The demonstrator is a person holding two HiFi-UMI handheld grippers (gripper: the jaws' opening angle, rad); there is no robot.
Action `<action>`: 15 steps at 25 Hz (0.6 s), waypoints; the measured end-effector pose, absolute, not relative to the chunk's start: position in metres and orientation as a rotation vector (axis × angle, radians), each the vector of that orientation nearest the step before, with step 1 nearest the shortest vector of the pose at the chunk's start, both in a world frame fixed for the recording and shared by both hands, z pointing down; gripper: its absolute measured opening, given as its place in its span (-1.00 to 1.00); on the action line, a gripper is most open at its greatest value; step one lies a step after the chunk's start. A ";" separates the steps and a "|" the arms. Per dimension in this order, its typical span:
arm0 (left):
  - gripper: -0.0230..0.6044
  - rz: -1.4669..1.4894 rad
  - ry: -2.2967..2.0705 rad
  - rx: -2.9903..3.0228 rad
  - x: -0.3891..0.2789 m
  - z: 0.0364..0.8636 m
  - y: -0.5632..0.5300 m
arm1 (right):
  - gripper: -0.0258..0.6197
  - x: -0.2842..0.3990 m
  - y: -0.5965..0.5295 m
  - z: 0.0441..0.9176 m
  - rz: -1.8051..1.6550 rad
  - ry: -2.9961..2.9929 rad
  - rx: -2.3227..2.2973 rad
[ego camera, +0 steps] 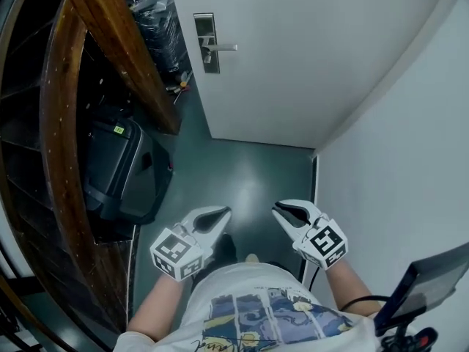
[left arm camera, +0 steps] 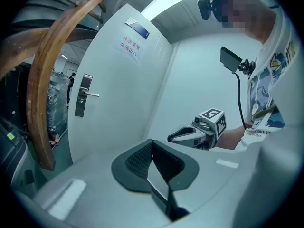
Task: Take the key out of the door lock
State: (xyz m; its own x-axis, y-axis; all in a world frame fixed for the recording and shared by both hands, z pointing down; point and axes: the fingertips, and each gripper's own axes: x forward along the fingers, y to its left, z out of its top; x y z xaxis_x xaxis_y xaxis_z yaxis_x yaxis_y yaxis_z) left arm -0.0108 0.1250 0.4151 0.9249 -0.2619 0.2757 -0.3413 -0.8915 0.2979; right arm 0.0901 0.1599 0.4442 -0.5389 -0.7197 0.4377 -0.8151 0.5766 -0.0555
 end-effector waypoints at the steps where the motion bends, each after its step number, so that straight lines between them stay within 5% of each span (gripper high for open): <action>1: -0.91 0.329 -0.421 2.743 -0.009 0.414 0.110 | -0.81 0.090 0.146 0.442 0.359 -2.436 1.250; 15: -0.81 0.327 -0.414 2.749 -0.013 0.407 -0.052 | -0.75 0.080 -0.048 0.414 0.161 -2.421 1.220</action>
